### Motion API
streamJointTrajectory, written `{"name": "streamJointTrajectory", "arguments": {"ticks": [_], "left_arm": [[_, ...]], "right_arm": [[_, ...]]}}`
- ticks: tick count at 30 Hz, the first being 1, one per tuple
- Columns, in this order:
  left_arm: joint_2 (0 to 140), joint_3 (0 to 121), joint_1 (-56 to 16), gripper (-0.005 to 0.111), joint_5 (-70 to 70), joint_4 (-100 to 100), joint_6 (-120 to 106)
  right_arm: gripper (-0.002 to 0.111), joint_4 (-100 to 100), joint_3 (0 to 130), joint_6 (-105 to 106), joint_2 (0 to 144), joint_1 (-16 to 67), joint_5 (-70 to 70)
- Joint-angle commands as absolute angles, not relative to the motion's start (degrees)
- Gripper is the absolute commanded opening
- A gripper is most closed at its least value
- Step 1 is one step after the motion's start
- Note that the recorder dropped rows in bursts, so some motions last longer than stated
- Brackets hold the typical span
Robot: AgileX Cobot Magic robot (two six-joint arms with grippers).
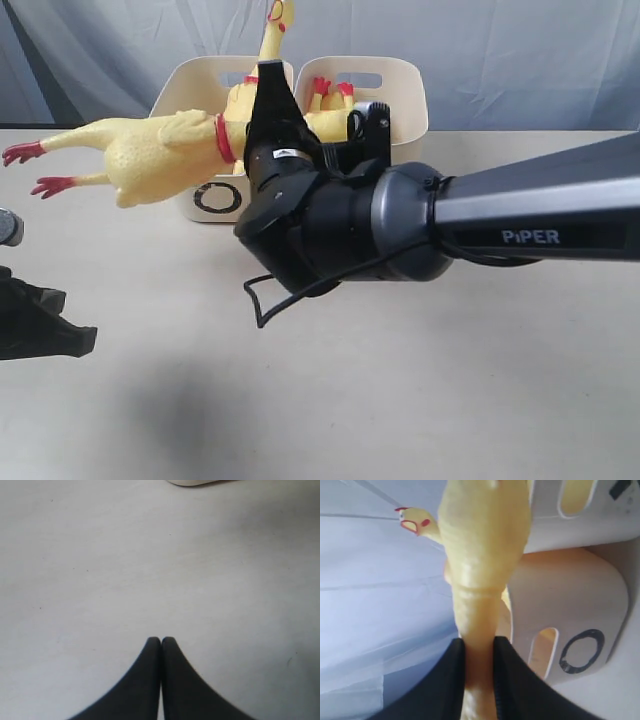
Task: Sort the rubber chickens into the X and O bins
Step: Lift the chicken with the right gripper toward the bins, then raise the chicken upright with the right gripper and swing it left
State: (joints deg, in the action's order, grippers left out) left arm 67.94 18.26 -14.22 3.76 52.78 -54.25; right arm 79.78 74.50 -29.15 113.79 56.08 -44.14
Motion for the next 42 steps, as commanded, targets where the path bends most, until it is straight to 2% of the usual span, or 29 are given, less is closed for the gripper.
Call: {"name": "streamJointTrajectory", "arguments": {"ticks": [1,11,27,37,42], "left_arm": [[67.6,18.0,-14.2,0.000,3.9,53.5,-53.8],[67.6,18.0,-14.2,0.000,3.7,53.5,-53.8],[67.6,18.0,-14.2,0.000,3.2,53.5,-53.8],[67.6,18.0,-14.2,0.000,3.2,53.1,-53.8],[67.6,18.0,-14.2,0.000,3.1,53.0,-53.8]], "right_arm": [[-0.001,75.4,74.5,-28.1,112.1,56.0,-46.9],[-0.001,73.5,74.5,-28.1,111.1,56.0,-51.8],[-0.001,57.9,74.5,-27.9,111.0,53.4,-58.0],[-0.001,50.3,74.6,-3.2,111.0,53.1,-60.8],[-0.001,46.2,74.6,0.9,111.0,53.1,-61.4]]}}
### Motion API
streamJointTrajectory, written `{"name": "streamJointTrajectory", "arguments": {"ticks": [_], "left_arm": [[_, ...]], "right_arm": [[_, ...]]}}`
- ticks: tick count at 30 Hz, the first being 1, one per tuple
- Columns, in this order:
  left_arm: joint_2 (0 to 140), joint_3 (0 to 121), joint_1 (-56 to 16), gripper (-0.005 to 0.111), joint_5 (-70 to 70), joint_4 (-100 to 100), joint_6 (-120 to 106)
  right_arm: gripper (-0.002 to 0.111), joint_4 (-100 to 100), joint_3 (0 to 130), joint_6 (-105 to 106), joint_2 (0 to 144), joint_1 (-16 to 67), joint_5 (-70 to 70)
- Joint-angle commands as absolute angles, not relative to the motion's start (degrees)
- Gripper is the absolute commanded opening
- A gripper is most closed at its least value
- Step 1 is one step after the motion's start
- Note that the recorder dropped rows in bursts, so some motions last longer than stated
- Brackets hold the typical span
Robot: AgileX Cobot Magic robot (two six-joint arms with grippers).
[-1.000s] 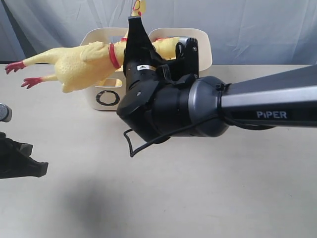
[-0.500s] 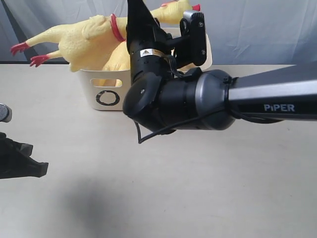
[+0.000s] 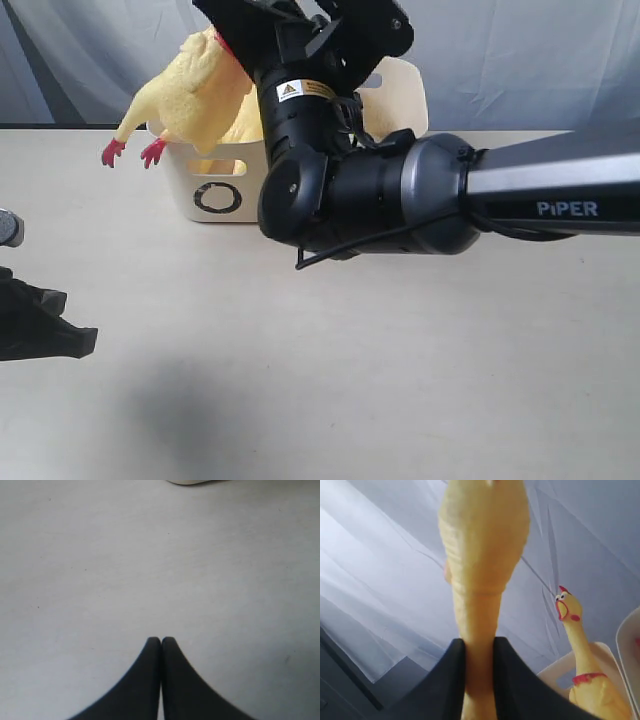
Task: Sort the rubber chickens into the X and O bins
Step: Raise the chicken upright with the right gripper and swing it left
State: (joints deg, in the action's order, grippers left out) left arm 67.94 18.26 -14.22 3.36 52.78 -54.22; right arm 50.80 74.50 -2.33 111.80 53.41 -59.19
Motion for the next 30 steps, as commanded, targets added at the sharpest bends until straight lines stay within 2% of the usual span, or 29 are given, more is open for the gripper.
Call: {"name": "streamJointTrajectory", "arguments": {"ticks": [1,10,19,26,30], "left_arm": [[67.6,18.0,-14.2,0.000,3.1,52.9,-53.8],[67.6,18.0,-14.2,0.000,3.2,52.9,-53.8],[67.6,18.0,-14.2,0.000,3.2,52.9,-53.9],[67.6,18.0,-14.2,0.000,3.2,52.9,-53.9],[67.6,18.0,-14.2,0.000,3.2,52.9,-53.9]], "right_arm": [[-0.001,45.5,74.7,0.9,111.0,53.1,-61.4],[-0.001,45.0,79.1,-2.1,111.5,53.1,-57.3],[-0.001,44.6,79.3,-1.8,111.5,53.1,-62.7],[-0.001,40.7,79.4,7.1,111.5,53.1,-64.8],[-0.001,40.0,82.1,19.2,111.5,53.1,-64.2]]}}
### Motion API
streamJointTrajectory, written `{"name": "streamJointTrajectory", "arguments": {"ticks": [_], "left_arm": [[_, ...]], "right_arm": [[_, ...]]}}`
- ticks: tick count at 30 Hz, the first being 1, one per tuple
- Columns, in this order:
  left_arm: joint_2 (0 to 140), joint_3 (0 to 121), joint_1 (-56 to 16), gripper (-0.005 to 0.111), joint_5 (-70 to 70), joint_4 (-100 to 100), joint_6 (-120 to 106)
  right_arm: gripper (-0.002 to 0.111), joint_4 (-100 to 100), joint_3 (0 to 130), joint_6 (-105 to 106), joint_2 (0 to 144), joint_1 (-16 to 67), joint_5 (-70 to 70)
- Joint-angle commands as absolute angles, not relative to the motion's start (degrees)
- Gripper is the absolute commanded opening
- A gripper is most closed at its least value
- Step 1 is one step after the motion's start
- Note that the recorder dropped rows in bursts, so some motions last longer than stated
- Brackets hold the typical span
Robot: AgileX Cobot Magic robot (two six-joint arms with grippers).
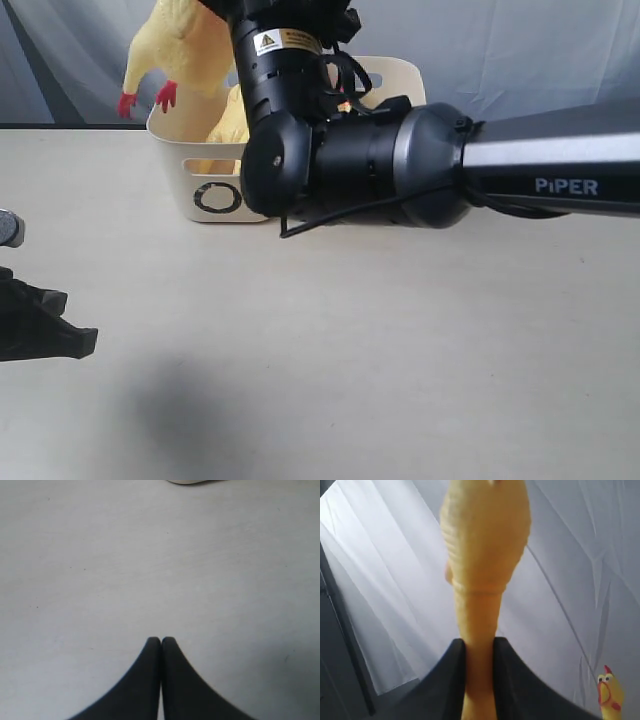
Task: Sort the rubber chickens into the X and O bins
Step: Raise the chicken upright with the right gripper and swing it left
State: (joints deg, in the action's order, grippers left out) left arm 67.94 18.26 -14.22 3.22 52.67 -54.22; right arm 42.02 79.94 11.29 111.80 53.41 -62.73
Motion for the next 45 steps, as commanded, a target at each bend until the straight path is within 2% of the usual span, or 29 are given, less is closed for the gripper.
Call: {"name": "streamJointTrajectory", "arguments": {"ticks": [1,11,22,45], "left_arm": [[67.6,18.0,-14.2,0.000,3.2,52.9,-53.9],[67.7,18.0,-14.2,0.000,3.2,52.7,-53.9],[67.7,18.0,-14.2,0.000,3.0,52.5,-53.9],[67.7,18.0,-14.2,0.000,2.8,52.5,-53.9]], "right_arm": [[-0.001,39.1,82.6,21.6,111.5,53.1,-63.4],[-0.001,36.6,88.5,34.1,118.2,53.1,-60.8],[-0.001,36.7,102.1,42.4,126.3,53.1,-53.1],[-0.001,36.2,112.4,61.0,133.6,53.1,-48.0]]}}
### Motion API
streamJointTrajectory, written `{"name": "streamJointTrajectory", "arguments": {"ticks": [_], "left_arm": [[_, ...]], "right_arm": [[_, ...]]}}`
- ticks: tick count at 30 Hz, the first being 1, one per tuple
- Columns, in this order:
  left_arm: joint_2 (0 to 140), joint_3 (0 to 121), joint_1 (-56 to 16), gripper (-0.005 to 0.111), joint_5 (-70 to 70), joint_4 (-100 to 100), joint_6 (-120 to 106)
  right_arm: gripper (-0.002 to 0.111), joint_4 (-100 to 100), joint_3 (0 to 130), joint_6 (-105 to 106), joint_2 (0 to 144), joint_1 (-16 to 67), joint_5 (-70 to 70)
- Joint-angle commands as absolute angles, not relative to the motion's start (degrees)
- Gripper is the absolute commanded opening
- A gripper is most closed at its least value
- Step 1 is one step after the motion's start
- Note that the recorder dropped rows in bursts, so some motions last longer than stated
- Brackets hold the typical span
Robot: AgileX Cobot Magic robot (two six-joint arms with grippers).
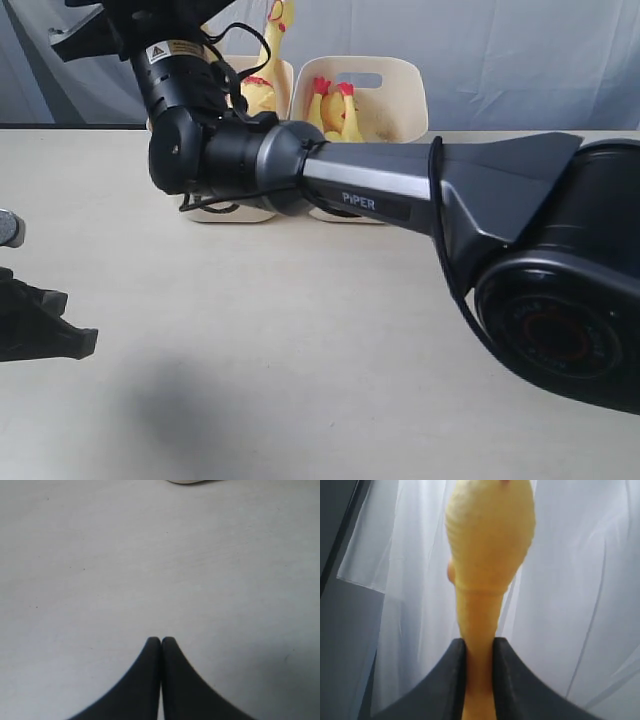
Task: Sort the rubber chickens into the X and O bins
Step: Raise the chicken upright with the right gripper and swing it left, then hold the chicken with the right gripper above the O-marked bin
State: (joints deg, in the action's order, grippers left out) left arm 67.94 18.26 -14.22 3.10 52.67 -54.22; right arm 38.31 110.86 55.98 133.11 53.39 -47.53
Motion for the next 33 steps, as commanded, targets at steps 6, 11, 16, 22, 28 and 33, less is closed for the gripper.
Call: {"name": "streamJointTrajectory", "arguments": {"ticks": [6,11,16,22,28,33], "left_arm": [[67.7,18.0,-14.2,0.000,2.8,52.5,-53.9],[67.7,18.0,-14.2,0.000,2.8,52.5,-53.9],[67.7,18.0,-14.2,0.000,2.8,52.5,-53.9],[67.7,18.0,-14.2,0.000,2.8,52.5,-53.9],[67.7,18.0,-14.2,0.000,2.6,52.5,-53.9],[67.7,18.0,-14.2,0.000,2.6,52.5,-54.0]], "right_arm": [[-0.001,33.9,112.9,63.2,133.9,52.5,-46.2],[-0.001,33.9,112.9,63.3,133.9,51.1,-45.1],[-0.001,32.5,112.9,63.3,133.9,50.3,-43.8],[-0.001,31.5,115.2,63.2,134.6,50.0,-41.7],[-0.001,31.4,120.5,63.2,137.2,49.7,-37.8],[-0.001,31.2,122.7,63.2,138.3,49.7,-36.3]]}}
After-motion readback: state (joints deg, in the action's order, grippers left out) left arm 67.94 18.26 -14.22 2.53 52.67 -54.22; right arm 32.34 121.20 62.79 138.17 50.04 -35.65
